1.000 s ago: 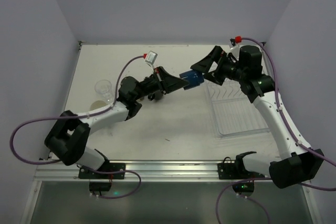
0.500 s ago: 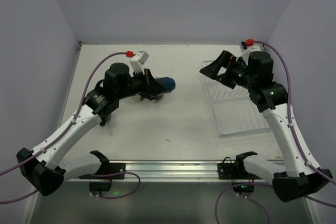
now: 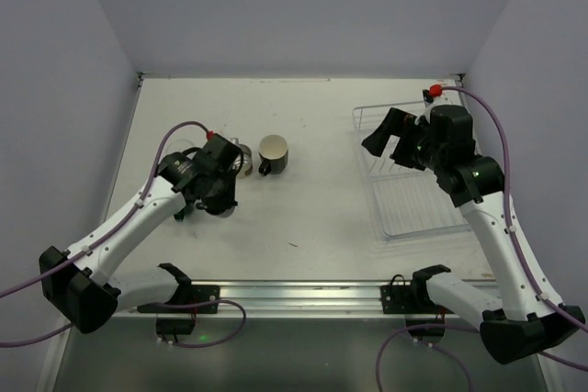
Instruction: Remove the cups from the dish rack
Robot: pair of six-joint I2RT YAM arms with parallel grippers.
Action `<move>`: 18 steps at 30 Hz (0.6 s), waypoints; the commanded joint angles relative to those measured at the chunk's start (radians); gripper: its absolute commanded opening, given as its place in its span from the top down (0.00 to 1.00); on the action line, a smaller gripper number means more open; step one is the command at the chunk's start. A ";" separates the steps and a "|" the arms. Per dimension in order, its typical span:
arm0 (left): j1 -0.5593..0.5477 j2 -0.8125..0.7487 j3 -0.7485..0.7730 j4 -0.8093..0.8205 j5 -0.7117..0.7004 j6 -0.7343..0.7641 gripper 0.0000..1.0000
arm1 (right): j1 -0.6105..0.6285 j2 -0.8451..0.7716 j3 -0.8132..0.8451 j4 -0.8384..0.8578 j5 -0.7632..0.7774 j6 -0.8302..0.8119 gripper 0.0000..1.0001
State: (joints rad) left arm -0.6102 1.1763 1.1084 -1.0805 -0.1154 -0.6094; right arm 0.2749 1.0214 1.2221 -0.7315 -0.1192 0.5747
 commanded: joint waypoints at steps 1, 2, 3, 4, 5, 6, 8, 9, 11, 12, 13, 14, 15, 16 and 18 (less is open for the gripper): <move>0.036 0.031 0.013 -0.055 -0.060 -0.012 1.00 | 0.015 -0.010 -0.010 0.009 0.033 -0.038 0.01; 0.050 0.039 0.001 -0.046 -0.034 -0.003 1.00 | 0.018 -0.015 -0.013 0.010 0.033 -0.042 0.01; 0.065 0.054 -0.019 -0.027 -0.021 0.014 1.00 | 0.020 -0.014 -0.016 0.011 0.035 -0.045 0.01; 0.090 0.060 -0.027 -0.018 -0.009 0.023 1.00 | 0.021 -0.014 -0.018 0.009 0.039 -0.050 0.01; 0.101 0.069 -0.033 -0.010 -0.007 0.036 1.00 | 0.023 -0.015 -0.022 0.004 0.044 -0.059 0.01; 0.110 0.077 -0.030 -0.010 -0.013 0.043 1.00 | 0.024 -0.015 -0.024 0.000 0.050 -0.062 0.01; 0.128 0.106 -0.027 -0.003 -0.027 0.063 1.00 | 0.027 -0.018 -0.035 -0.003 0.065 -0.072 0.01; 0.135 0.115 -0.022 0.002 -0.029 0.069 1.00 | 0.029 -0.020 -0.039 -0.003 0.067 -0.075 0.01; 0.139 0.146 -0.019 0.010 -0.032 0.079 1.00 | 0.030 -0.021 -0.044 0.001 0.064 -0.081 0.01; 0.139 0.164 -0.015 0.014 -0.029 0.080 1.00 | 0.032 -0.021 -0.044 0.001 0.064 -0.082 0.01; 0.139 0.172 -0.015 0.019 -0.029 0.083 1.00 | 0.030 -0.018 -0.044 0.003 0.064 -0.085 0.01; 0.139 0.178 -0.013 0.033 -0.024 0.086 1.00 | 0.033 -0.018 -0.044 0.004 0.061 -0.087 0.01; 0.139 0.195 -0.010 0.037 -0.024 0.086 1.00 | 0.033 -0.017 -0.044 0.006 0.059 -0.088 0.01; 0.141 0.204 -0.009 0.040 -0.024 0.088 1.00 | 0.037 -0.014 -0.042 0.009 0.059 -0.091 0.01; 0.139 0.229 -0.012 0.054 -0.018 0.091 1.00 | 0.037 -0.011 -0.042 0.009 0.059 -0.095 0.01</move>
State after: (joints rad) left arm -0.4778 1.3880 1.0744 -1.0653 -0.1268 -0.5514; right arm 0.3035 1.0199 1.1755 -0.7414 -0.0708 0.5068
